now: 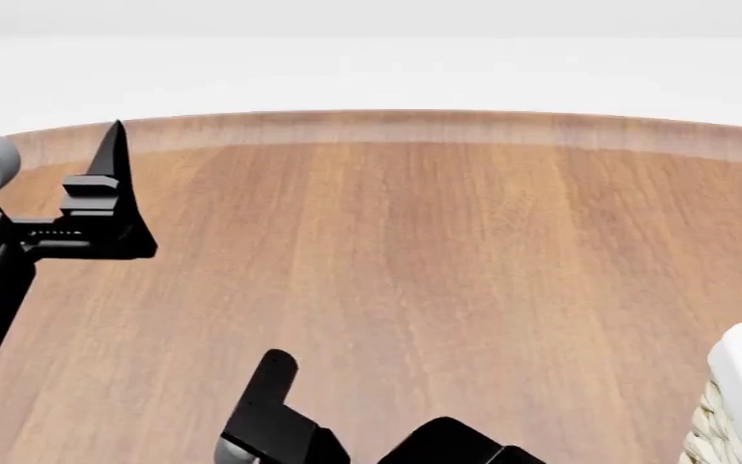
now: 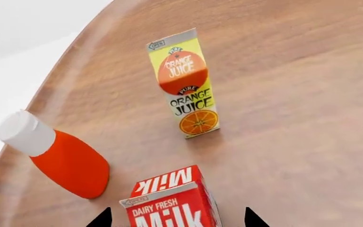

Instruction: Pick the milk and place it in the basket.

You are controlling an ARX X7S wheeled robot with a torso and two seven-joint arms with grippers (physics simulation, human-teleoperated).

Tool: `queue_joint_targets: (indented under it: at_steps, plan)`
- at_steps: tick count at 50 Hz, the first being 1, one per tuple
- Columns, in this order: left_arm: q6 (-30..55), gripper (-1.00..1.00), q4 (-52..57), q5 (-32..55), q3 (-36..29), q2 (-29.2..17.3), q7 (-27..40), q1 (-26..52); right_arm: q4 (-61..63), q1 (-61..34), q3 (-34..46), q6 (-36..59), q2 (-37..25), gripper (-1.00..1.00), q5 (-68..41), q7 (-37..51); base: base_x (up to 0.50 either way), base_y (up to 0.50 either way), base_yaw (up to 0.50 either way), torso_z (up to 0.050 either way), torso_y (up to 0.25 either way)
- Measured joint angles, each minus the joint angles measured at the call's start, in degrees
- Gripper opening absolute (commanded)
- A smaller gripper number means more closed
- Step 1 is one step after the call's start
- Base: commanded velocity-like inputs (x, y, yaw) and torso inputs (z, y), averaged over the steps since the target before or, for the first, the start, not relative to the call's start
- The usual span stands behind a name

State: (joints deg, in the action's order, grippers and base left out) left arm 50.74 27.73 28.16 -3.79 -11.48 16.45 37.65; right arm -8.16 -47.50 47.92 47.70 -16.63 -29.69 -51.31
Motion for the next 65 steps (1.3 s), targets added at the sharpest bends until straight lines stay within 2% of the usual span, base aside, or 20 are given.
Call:
queue_joint_targets:
  at_steps: [17, 18, 33, 38, 48, 56, 65]
  plan:
    - [-0.7, 1.0, -0.2, 0.5, -0.5, -0.1, 0.2, -0.4, -9.5, 1.6, 4.2, -4.6, 3.1, 1.0, 1.8, -3.8, 0.0, 0.0, 0.0, 0.0, 0.0]
    - [-0.7, 1.0, -0.3, 0.5, -0.6, -0.1, 0.2, -0.4, -9.8, 1.7, 4.3, -4.7, 3.1, -1.0, 1.9, -3.9, 0.0, 0.0, 0.0, 0.0, 0.0]
    - [-1.1, 1.0, -0.2, 0.9, -1.1, -0.5, 0.5, -0.6, -11.6, 1.7, 4.3, -6.7, 3.4, -1.0, 2.1, -3.3, 0.0, 0.0, 0.0, 0.0, 0.0]
    - [-1.4, 1.0, -0.3, 1.0, -1.1, -0.6, 0.5, -0.7, -12.0, 2.0, 2.9, -5.6, 4.2, -1.0, 0.0, -0.1, 0.0, 0.0, 0.0, 0.0, 0.0]
    - [-1.8, 1.0, -0.8, 1.1, -1.3, -0.8, 0.6, -0.7, -9.2, -0.4, -12.2, -0.2, 4.0, -1.0, -0.4, 22.1, 0.0, 0.0, 0.0, 0.0, 0.001]
    - [-1.9, 1.0, -0.9, 1.2, -1.6, -0.9, 0.9, -0.7, -1.4, -4.6, -24.0, 10.4, 2.2, -1.0, -3.0, 37.1, 0.0, 0.0, 0.0, 0.0, 0.001]
    - [-2.1, 1.0, -1.2, 1.3, -1.8, -1.1, 1.1, -0.5, 6.6, -10.1, -34.0, 23.7, 1.0, -1.0, -6.9, 49.5, 0.0, 0.0, 0.0, 0.0, 0.001]
